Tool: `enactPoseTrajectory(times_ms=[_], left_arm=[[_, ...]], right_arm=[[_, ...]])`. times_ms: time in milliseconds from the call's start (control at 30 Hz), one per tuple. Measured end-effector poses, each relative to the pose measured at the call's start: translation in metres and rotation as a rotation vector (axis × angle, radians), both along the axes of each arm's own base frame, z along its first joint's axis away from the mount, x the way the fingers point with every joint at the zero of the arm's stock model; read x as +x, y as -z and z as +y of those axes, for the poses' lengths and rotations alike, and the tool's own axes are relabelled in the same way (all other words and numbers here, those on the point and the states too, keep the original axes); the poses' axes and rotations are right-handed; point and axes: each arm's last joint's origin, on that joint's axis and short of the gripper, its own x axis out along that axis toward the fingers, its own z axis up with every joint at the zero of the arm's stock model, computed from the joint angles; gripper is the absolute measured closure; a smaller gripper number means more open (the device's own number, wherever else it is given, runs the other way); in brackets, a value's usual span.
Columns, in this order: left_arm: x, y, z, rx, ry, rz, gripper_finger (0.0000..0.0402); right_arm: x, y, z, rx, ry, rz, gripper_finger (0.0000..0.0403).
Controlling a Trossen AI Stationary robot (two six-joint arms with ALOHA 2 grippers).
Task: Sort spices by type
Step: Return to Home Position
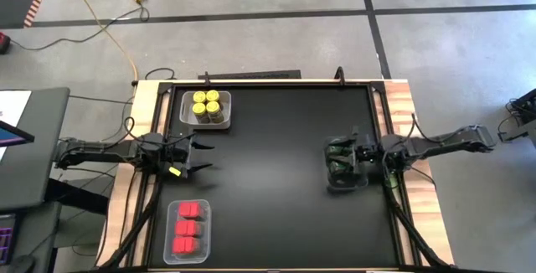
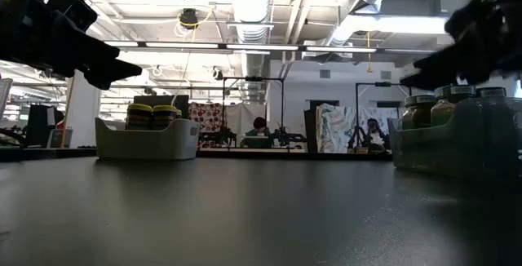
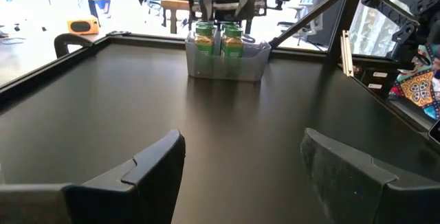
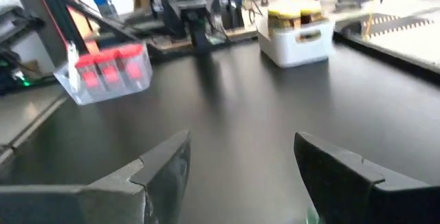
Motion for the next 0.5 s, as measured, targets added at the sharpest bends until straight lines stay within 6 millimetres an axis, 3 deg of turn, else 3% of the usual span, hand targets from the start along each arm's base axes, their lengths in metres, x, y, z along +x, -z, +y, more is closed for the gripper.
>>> enactPoseTrajectory(times_ms=[500], left_arm=[[0.0,0.0,0.0,0.0,0.0,0.0,0.0123]], right_arm=[[-0.0025,0.01,-0.0031,-0.087,0.011,0.073,0.0117]])
